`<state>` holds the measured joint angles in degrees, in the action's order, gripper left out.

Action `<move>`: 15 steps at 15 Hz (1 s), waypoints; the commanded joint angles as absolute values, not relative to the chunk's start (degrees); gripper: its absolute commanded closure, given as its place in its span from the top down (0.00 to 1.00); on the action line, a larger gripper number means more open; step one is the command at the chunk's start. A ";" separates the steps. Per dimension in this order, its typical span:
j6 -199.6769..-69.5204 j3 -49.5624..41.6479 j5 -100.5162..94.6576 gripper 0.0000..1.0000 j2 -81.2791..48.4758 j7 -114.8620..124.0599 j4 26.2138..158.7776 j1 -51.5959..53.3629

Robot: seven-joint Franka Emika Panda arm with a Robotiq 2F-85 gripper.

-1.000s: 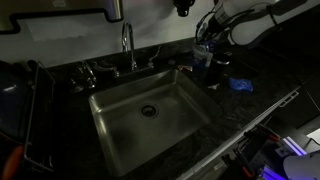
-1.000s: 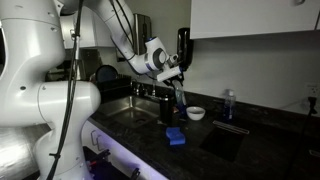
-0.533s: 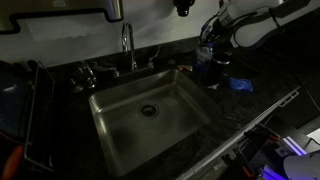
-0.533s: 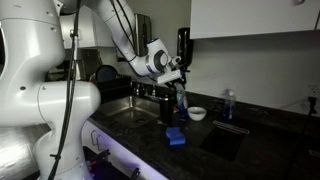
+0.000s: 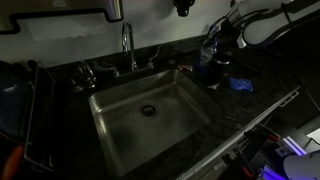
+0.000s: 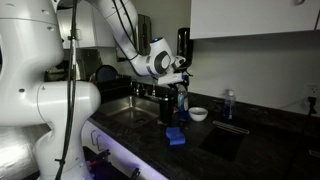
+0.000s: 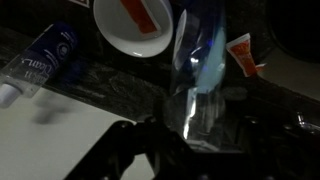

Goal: Remove the dish soap from the sink and put it on the counter

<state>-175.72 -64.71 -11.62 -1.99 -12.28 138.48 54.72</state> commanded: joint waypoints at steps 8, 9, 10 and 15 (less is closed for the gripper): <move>-175.91 -57.09 -8.78 1.00 2.94 -15.38 140.94 47.87; -175.62 -57.00 -9.35 1.00 2.37 -14.80 140.44 47.77; -174.89 -56.88 -10.08 1.00 1.85 -14.18 139.70 47.61; -171.30 -50.00 -19.88 1.00 -4.33 -6.94 133.81 38.16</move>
